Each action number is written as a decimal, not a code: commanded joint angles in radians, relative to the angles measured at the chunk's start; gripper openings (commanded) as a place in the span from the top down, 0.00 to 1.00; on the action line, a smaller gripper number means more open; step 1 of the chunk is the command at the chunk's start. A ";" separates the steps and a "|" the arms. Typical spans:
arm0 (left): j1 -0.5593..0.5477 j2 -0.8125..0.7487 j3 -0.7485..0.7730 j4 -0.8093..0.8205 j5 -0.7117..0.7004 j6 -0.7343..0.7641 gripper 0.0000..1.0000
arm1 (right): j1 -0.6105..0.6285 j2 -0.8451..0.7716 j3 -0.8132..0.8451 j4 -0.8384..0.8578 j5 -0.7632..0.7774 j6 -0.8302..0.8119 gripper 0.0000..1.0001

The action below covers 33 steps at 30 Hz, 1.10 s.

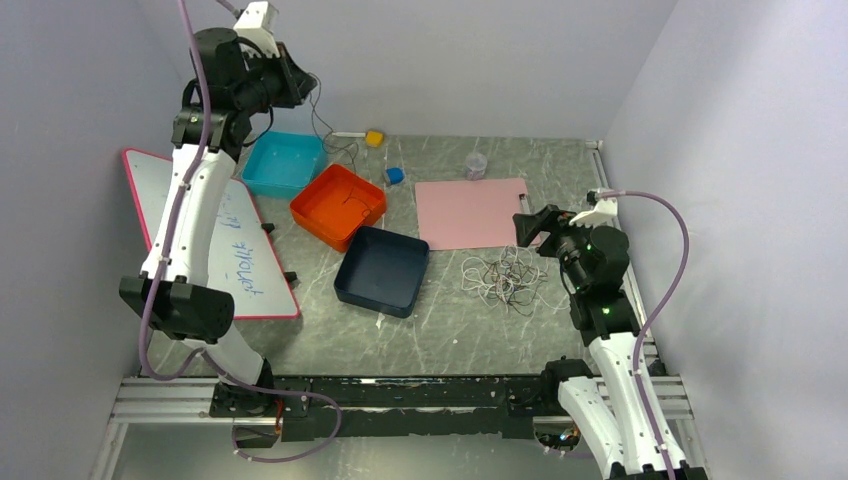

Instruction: Untangle the cables

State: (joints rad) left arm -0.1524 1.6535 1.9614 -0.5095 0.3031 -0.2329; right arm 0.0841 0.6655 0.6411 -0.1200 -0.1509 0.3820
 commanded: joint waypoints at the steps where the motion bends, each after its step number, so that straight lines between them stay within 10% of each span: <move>1: -0.003 -0.001 0.134 0.005 0.074 -0.022 0.93 | -0.007 -0.007 -0.019 0.026 -0.014 0.003 0.16; 14: -0.001 0.017 0.224 -0.004 0.048 -0.010 0.93 | -0.007 0.006 -0.032 0.037 -0.022 0.003 0.16; 33: 0.008 -0.013 -0.272 0.142 -0.122 0.007 0.93 | -0.007 0.006 -0.050 0.039 -0.036 0.008 0.16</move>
State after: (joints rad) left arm -0.1520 1.6493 1.7214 -0.4370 0.2443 -0.2386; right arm 0.0841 0.6743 0.6022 -0.1089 -0.1699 0.3851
